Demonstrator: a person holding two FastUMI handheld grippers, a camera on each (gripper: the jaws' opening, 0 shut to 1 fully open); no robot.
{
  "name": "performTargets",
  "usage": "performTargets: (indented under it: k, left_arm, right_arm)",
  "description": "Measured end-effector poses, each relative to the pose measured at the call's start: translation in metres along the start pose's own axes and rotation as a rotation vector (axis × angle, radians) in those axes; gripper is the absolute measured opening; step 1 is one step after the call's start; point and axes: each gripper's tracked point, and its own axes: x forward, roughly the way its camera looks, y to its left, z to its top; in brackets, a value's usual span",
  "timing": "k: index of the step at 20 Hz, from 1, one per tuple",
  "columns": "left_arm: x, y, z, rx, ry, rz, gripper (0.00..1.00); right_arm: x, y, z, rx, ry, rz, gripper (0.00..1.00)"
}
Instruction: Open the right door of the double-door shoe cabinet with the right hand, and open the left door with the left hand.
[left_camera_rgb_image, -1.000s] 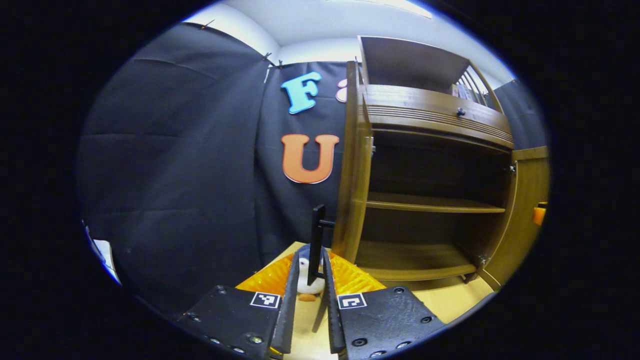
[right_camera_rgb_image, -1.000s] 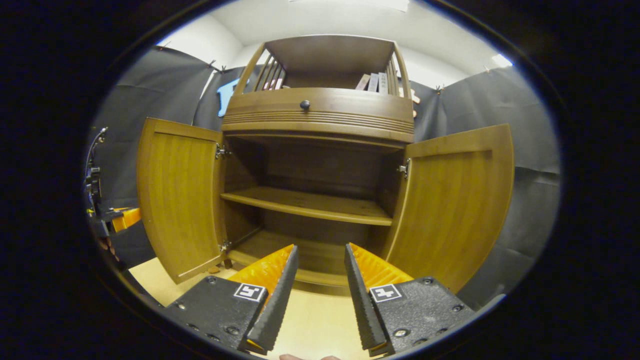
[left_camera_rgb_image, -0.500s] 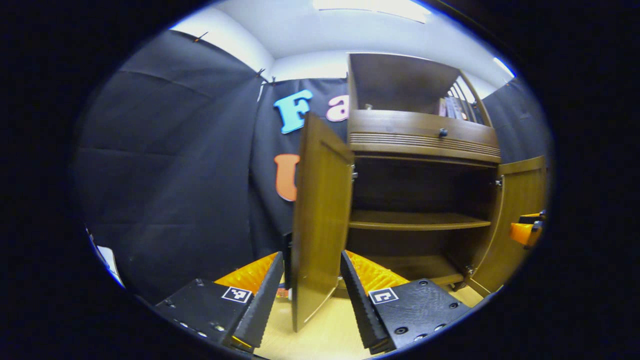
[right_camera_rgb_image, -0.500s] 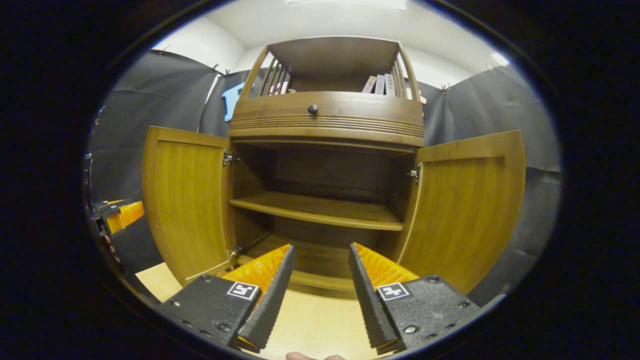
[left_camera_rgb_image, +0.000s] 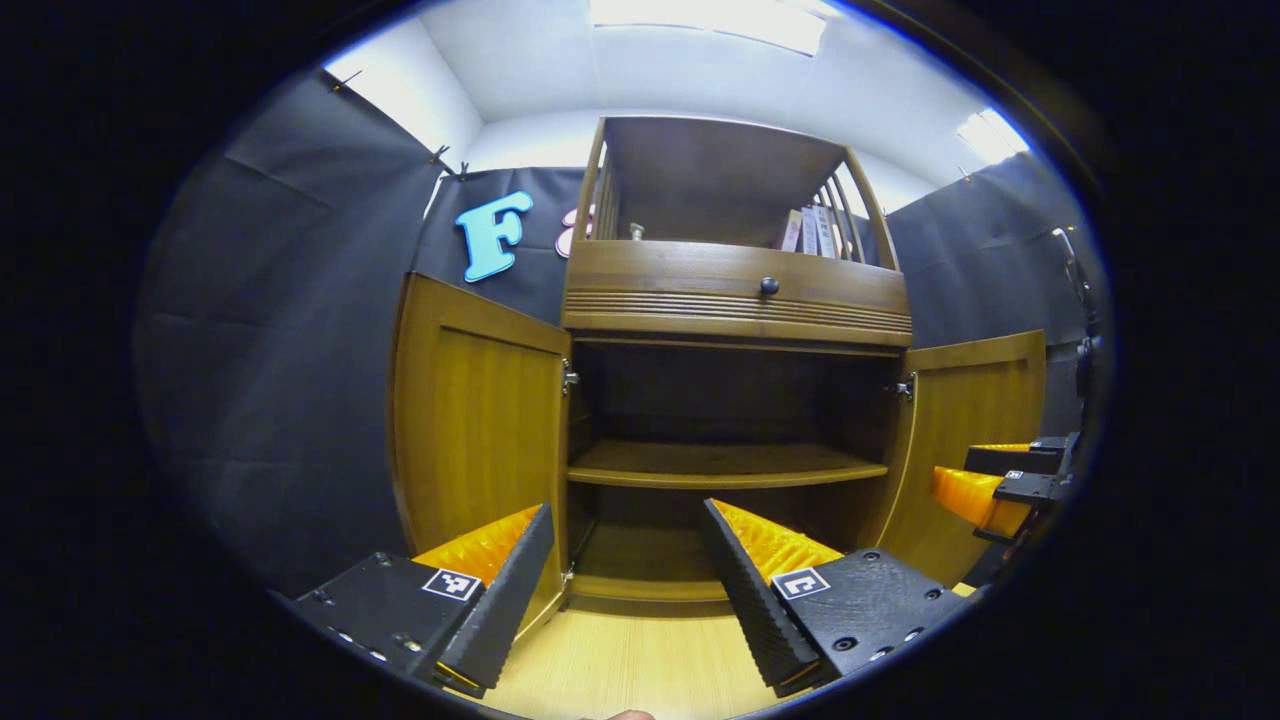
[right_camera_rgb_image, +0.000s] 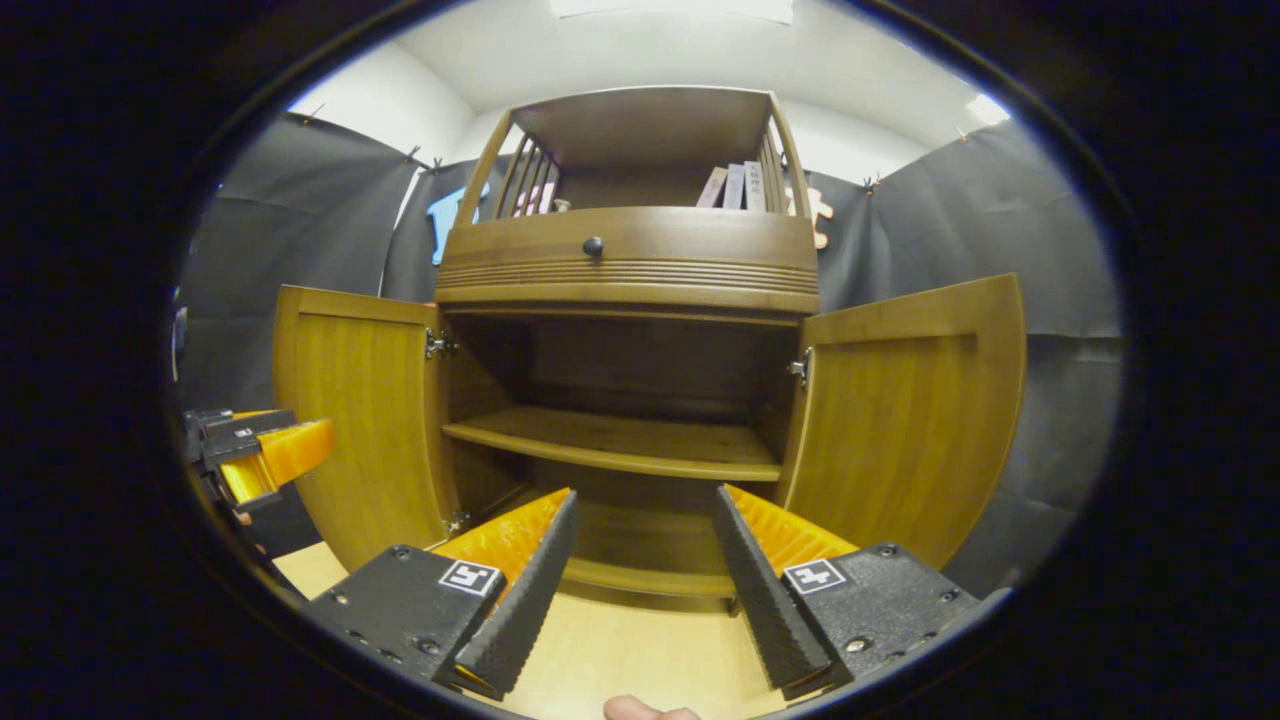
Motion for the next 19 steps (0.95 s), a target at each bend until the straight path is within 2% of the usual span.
performTargets:
  k: [4, 5, 6, 9, 15, 17, 18, 19]
  left_arm:
    - [0.010, -0.022, -0.003, 0.005, 0.010, -0.035, 1.00]
    - [0.011, -0.025, -0.002, 0.011, 0.010, -0.038, 0.90]
    - [0.012, -0.027, 0.000, 0.019, 0.008, -0.037, 1.00]
    - [0.016, -0.032, 0.004, 0.022, -0.006, -0.045, 1.00]
    - [0.016, -0.025, 0.006, 0.022, -0.008, -0.016, 1.00]
    - [0.016, -0.022, 0.005, 0.013, -0.008, -0.006, 0.90]
    - [0.017, -0.023, 0.005, 0.007, -0.008, -0.006, 0.90]
    - [0.017, -0.022, 0.004, 0.005, -0.007, -0.003, 1.00]
  right_arm:
    - [0.011, -0.002, 0.008, 0.003, -0.020, -0.003, 0.89]
    - [0.015, -0.002, 0.010, 0.010, -0.023, -0.006, 0.89]
    - [0.019, -0.003, 0.012, 0.017, -0.024, -0.011, 0.89]
    - [0.027, -0.007, 0.020, 0.047, -0.040, -0.022, 0.89]
    - [0.035, -0.015, 0.027, 0.084, -0.065, -0.040, 0.89]
    - [0.035, -0.013, 0.027, 0.093, -0.065, -0.034, 0.89]
    - [0.035, -0.011, 0.027, 0.097, -0.065, -0.028, 0.89]
    - [0.034, -0.010, 0.025, 0.098, -0.058, -0.026, 0.89]
